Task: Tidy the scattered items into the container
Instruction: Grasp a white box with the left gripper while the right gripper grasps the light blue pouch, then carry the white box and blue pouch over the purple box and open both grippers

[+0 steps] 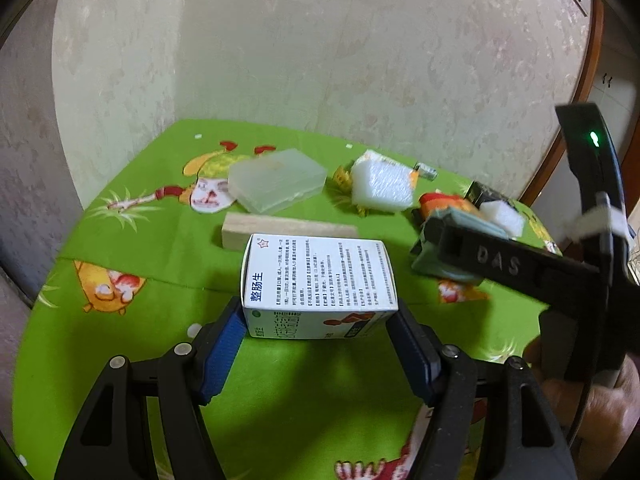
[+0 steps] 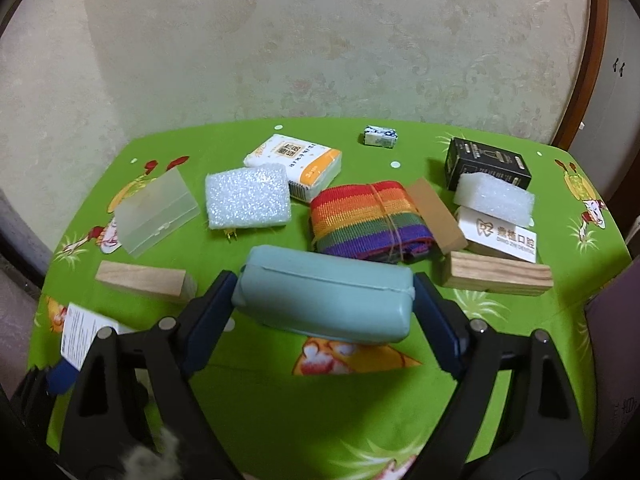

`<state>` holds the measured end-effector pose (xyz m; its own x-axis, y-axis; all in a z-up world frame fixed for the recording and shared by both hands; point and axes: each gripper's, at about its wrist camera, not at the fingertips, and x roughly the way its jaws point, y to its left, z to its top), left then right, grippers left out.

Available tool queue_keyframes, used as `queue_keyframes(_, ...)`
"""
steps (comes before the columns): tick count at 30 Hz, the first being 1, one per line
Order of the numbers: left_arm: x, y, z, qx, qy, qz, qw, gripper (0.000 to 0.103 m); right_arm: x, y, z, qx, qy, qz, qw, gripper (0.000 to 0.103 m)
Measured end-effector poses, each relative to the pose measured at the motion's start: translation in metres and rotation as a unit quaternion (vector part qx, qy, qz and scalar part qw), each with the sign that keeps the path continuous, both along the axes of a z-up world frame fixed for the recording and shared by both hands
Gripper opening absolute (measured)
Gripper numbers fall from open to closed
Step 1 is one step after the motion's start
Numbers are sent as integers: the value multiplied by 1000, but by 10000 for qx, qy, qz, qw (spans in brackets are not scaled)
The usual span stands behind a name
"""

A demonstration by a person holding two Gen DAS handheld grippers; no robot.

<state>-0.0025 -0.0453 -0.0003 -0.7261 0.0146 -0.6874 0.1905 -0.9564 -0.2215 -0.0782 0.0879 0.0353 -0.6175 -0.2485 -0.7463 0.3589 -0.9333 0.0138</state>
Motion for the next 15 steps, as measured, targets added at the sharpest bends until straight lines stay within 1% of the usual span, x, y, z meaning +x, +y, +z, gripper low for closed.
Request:
queue_keyframes(9,6,33,32,-138,281,-95,9995,71,23,42,35,-334,189,92,9992,88)
queue_keyframes(15,10,65,53,-251,482,-239,9982,71,36,89,62,-634,353,21,9974,88)
